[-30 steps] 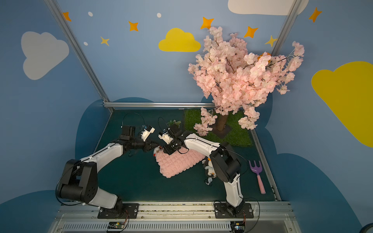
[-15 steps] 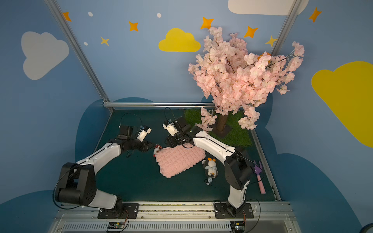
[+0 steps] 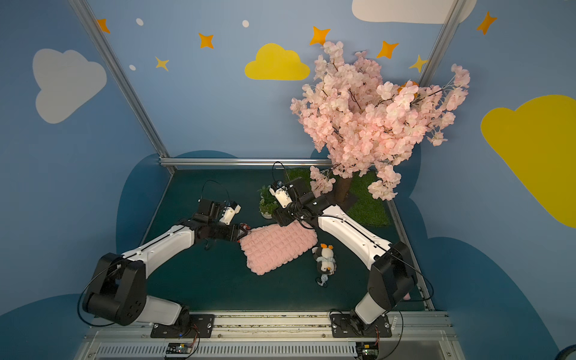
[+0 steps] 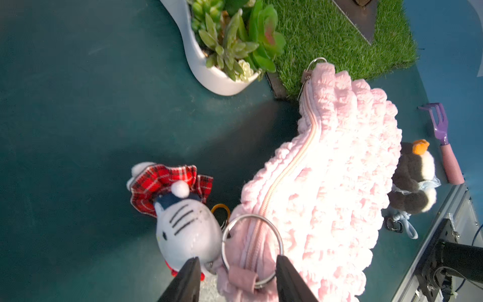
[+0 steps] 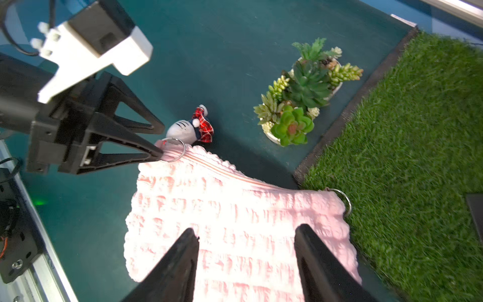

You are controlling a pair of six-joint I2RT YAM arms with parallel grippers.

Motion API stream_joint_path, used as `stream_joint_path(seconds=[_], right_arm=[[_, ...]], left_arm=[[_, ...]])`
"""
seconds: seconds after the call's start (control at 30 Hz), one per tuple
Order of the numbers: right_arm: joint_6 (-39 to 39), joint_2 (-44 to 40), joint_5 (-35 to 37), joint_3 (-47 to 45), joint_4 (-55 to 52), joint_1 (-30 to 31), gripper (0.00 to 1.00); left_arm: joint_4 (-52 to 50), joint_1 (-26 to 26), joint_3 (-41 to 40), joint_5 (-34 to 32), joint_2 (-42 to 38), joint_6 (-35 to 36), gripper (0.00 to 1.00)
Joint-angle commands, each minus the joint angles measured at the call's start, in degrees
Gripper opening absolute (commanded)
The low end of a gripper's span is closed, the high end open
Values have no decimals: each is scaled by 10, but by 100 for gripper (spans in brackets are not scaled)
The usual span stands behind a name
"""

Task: Remove the decoration from the bag
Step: Move the decoration item to the center of the board.

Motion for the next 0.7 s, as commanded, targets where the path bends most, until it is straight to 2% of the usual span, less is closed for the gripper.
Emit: stream_joint_path(seconds=[0.0,0.13,0.3,0.57,0.67], right_arm=[[-11,-32,22,-20,-17,-12,63],[-11,-44,25,-34,-22,-24,63],[-11,-43,23,-36,-24,-31,64],[-9,-34,25,-33,-24,-34,65],[-9,-31,24,-35,-24,-34,66]], left_arm=[[5,-13,-2,-25,-15,-15,50],[4,-10,17,-49,6,-5,50],[-50,31,74,-95,33,-10,50],[-28,34,60,-41,83,-81,51],[-25,21,72,-36,105,-85,51]])
